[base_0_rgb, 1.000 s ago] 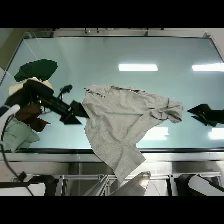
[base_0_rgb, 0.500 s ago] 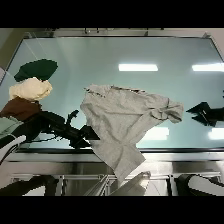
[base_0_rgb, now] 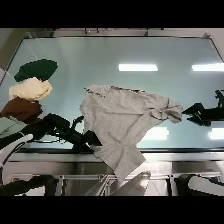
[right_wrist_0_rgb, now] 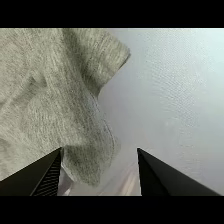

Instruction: Fold the shirts.

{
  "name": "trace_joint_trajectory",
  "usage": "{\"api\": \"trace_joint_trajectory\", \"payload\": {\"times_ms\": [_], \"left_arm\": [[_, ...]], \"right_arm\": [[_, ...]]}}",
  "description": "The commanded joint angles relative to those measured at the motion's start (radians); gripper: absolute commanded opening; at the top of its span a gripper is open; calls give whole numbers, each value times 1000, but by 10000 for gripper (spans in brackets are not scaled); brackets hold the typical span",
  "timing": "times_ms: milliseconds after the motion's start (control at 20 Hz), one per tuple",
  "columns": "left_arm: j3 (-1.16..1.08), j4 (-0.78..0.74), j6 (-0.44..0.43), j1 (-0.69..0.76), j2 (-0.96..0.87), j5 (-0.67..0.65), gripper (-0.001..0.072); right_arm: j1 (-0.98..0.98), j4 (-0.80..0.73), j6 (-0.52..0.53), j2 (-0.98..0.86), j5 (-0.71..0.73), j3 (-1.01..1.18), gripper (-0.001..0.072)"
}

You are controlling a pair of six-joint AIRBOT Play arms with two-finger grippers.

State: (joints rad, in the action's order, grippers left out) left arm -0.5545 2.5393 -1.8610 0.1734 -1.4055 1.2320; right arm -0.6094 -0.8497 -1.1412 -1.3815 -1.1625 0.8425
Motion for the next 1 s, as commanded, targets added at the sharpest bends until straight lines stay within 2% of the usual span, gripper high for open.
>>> {"api": "trace_joint_trajectory", "payload": {"times_ms": [0,200,400,550,750,800,850,950], "left_arm": [[-15,-19,-12,-94,117,73,698],[119,-32,65,-167,300,-3,698],[264,-22,114,-105,387,-156,698],[281,-3,161,-6,385,-287,697],[253,58,169,169,237,-465,697],[225,57,192,212,201,-494,581],[187,56,197,256,167,-520,375],[109,53,198,308,113,-520,85]], "right_arm": [[2,-2,0,-1,-5,1,534],[2,-2,0,-1,-8,1,534],[2,21,0,0,-9,1,534],[2,24,0,0,-10,1,533],[2,24,1,0,-24,1,533],[2,23,1,-1,-26,1,533],[2,23,1,0,-31,1,533],[2,23,0,-1,-60,1,533]]}}
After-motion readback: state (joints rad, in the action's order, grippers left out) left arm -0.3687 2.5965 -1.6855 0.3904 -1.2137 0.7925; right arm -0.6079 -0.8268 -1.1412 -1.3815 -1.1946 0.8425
